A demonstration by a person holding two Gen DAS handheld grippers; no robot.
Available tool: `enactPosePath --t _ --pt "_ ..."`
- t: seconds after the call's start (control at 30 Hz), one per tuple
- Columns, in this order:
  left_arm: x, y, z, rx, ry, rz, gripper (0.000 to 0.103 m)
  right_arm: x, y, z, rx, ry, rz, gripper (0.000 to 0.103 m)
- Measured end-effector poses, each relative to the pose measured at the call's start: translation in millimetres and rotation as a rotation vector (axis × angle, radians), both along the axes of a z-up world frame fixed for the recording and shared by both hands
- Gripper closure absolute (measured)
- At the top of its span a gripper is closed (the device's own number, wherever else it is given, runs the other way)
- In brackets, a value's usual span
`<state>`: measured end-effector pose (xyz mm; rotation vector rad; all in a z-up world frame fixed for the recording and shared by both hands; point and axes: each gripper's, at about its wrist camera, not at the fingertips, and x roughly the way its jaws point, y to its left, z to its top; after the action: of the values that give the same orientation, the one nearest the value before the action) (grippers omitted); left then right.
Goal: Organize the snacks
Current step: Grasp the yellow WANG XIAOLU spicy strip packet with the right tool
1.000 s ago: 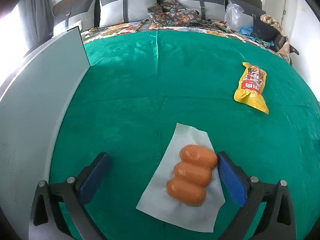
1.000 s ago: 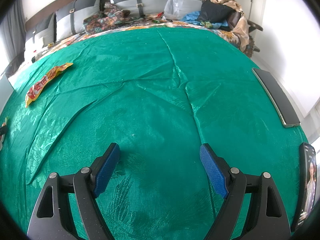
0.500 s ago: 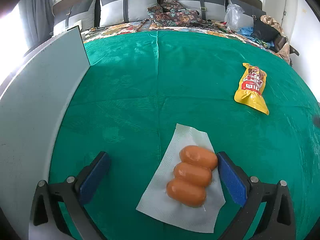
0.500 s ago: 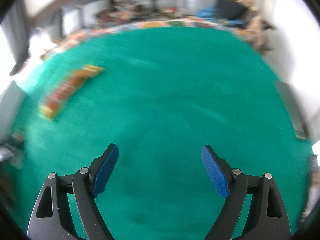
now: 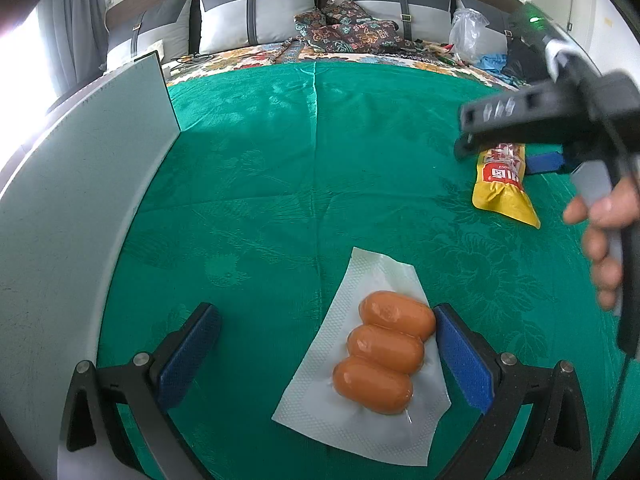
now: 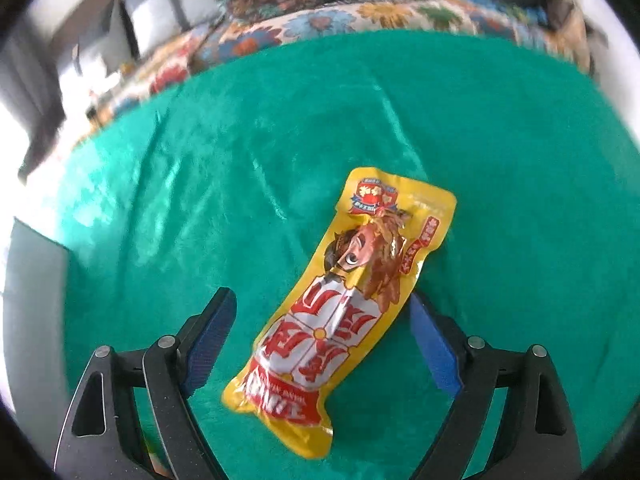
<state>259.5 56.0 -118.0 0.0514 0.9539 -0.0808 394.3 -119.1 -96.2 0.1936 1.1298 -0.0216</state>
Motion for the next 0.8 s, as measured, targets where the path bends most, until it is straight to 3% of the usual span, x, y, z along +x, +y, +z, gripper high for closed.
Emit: enactPosePath --t 0.07,0.17,0.23,0.27,0.3,0.33,0.37,0.57,0.8 --pt "0 0 0 0.000 0.000 0.000 0.000 0 12 -3 -0.112 -0.010 0.071 0.014" --pt "0 0 0 0.000 0.000 0.000 0.000 -10 2 -3 -0.110 -0.051 0.098 0.015" --pt "0 0 0 0.000 0.000 0.000 0.000 -17 -3 -3 -0.121 -0.063 0.115 0.020" --pt "0 0 0 0.000 0.000 0.000 0.000 -19 -4 -3 -0.122 -0.069 0.126 0.025" --pt "0 0 0 -0.001 0.000 0.001 0.000 -23 -6 -1 -0.124 -0.084 0.135 0.043" --pt "0 0 0 0.000 0.000 0.001 0.000 -21 -3 -1 -0.139 -0.095 0.142 0.053" --pt "0 0 0 0.000 0.000 0.001 0.000 -25 -7 -1 -0.130 -0.097 0.150 0.055" --pt "0 0 0 0.000 0.000 0.002 0.000 -59 -19 -5 -0.120 -0.108 0.246 0.055" --pt "0 0 1 0.001 0.000 0.002 0.000 -138 -59 -7 -0.113 -0.134 0.362 0.054"
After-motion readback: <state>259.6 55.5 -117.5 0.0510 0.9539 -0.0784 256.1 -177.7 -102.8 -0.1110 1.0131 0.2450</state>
